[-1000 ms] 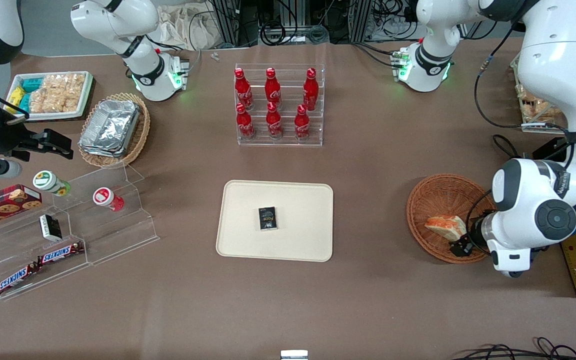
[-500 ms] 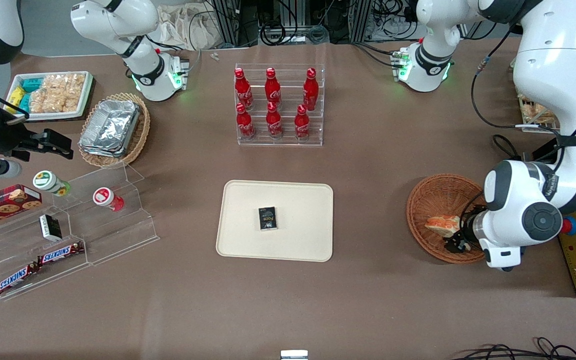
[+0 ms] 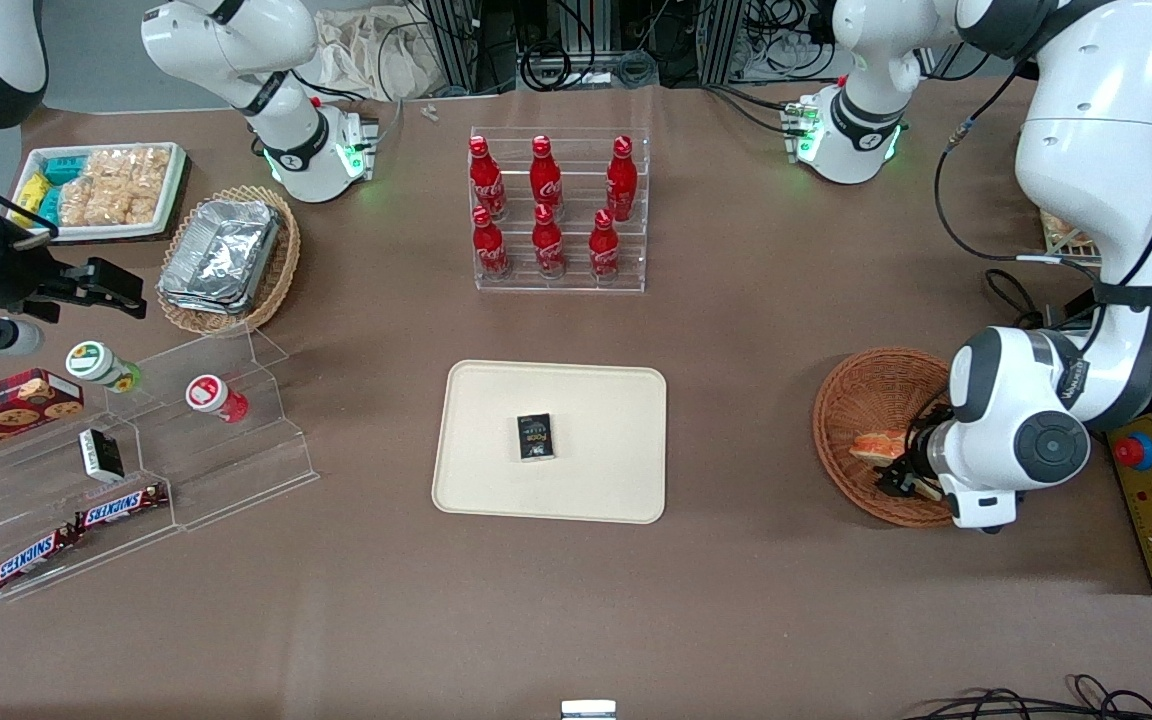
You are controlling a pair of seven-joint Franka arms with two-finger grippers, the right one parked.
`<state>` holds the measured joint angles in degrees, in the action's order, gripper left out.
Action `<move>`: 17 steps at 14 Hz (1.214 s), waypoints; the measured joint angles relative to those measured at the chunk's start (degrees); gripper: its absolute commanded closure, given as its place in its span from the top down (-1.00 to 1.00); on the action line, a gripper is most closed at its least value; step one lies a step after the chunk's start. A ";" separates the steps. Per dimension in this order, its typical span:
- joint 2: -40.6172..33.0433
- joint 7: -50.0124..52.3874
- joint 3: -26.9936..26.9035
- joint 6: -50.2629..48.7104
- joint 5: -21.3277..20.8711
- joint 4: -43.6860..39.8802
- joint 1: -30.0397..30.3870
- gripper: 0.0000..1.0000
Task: Place sandwich from basket to tray
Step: 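Close the left gripper on the sandwich and lift it from the basket, then carry the sandwich with the left gripper over to the cream tray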
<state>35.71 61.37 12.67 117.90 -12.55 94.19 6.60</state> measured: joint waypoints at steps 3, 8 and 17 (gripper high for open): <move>0.22 0.15 -0.06 0.11 -1.80 0.00 0.03 -0.62; 0.22 0.15 0.07 0.46 -1.93 -0.15 -0.31 -0.94; -0.86 -4.56 1.24 -11.84 -1.94 -11.44 -4.21 -0.81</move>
<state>34.85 56.81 13.91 106.06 -14.50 82.74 2.39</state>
